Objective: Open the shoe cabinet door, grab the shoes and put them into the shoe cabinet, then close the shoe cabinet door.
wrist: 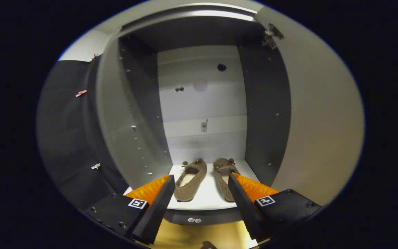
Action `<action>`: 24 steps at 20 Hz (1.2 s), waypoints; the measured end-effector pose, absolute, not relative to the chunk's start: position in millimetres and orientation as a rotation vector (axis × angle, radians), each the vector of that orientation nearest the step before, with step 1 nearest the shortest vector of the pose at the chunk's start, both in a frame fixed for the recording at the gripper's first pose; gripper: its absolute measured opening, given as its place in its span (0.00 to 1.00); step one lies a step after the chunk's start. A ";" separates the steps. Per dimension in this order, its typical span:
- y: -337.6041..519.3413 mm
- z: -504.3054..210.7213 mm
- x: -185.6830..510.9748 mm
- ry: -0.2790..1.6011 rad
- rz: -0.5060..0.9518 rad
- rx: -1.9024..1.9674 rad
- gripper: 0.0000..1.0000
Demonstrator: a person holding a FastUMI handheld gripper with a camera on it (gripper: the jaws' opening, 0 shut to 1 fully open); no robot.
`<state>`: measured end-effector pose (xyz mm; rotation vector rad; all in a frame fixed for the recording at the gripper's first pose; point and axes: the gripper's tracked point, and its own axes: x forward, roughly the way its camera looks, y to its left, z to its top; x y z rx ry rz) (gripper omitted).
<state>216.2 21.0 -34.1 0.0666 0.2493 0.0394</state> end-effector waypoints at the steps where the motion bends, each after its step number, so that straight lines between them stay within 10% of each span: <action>1: 24.0 -27.7 199.5 0.220 0.053 0.058 0.98; 16: -42.3 6.4 -58.9 0.151 0.240 0.108 0.97; 24: -156.1 -0.7 -97.3 0.109 0.113 0.087 0.97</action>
